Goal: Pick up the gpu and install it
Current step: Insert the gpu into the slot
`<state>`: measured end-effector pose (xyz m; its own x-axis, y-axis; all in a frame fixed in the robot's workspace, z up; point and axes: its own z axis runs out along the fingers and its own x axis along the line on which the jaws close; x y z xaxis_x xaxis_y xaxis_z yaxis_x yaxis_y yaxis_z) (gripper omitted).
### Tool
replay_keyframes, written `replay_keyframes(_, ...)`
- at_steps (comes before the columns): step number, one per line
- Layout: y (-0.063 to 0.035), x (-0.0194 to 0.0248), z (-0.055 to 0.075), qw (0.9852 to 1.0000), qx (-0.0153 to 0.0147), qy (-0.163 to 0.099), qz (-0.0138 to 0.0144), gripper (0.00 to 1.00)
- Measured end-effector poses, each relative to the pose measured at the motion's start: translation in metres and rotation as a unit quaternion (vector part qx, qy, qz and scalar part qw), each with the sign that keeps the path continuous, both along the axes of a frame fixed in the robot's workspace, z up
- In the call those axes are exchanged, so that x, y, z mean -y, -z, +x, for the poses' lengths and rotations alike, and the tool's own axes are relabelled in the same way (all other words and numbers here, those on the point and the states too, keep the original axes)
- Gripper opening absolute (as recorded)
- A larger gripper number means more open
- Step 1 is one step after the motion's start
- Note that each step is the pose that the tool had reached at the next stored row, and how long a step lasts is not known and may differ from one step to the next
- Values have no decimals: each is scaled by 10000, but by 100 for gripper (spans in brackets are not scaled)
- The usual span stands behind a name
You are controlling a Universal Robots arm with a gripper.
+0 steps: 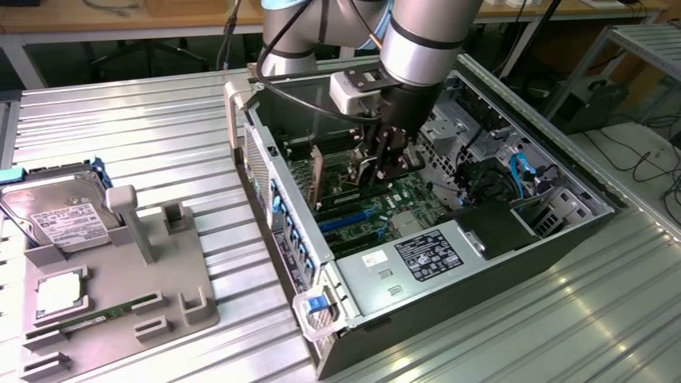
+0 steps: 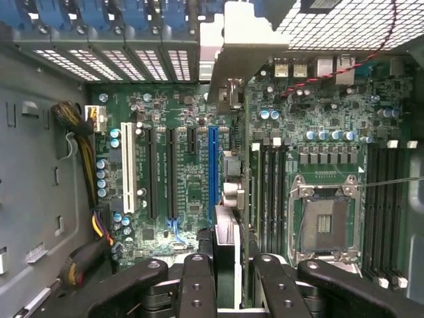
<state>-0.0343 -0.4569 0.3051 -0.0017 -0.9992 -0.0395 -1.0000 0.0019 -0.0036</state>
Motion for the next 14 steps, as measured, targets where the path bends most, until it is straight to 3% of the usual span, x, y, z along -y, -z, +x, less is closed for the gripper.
replay_keyframes(2,19,22,-5,10000,1,1,4,28)
replay_keyframes(6,55,23,-73,10000,1,0,29,28)
replay_keyframes(10,178,53,-106,10000,1,1,54,28)
replay_keyframes(14,224,55,-172,10000,5,0,55,28)
